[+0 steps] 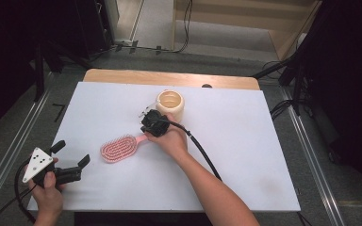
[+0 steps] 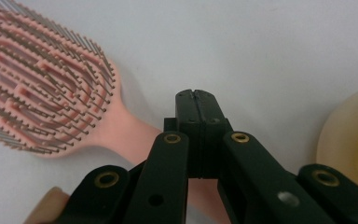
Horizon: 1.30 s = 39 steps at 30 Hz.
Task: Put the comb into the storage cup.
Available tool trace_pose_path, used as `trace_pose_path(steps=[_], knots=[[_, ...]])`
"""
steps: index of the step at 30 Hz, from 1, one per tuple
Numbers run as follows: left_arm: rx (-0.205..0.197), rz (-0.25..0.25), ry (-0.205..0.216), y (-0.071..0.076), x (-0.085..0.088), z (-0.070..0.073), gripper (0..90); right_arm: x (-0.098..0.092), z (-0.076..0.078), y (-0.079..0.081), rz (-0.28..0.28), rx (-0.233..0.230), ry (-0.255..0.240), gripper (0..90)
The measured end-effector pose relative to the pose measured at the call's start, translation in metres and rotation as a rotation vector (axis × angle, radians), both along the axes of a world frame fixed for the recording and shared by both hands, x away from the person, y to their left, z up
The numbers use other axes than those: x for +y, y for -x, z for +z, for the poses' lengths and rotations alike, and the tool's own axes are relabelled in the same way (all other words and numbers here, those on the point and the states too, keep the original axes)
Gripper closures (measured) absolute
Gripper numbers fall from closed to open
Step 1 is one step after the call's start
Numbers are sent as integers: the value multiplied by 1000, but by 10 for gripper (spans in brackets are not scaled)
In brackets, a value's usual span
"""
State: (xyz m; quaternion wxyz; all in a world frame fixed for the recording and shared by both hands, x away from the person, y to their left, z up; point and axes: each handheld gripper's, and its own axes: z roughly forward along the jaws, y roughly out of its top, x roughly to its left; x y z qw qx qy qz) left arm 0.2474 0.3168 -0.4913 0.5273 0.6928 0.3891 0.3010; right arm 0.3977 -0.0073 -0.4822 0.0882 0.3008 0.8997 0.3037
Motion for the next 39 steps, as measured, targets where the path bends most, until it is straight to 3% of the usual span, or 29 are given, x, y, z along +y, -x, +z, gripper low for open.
trace_pose_path(steps=[12,23,36,39], knots=[[2,2,-3,0,-1,0,0,-21,1,19,58,37,11,881],[2,3,-4,0,-1,0,0,-31,-1,33,88,60,-9,881],[2,4,-3,0,-1,0,0,-36,-1,44,123,64,-5,880],[3,6,-3,0,-1,0,0,-40,3,44,125,41,-20,848]])
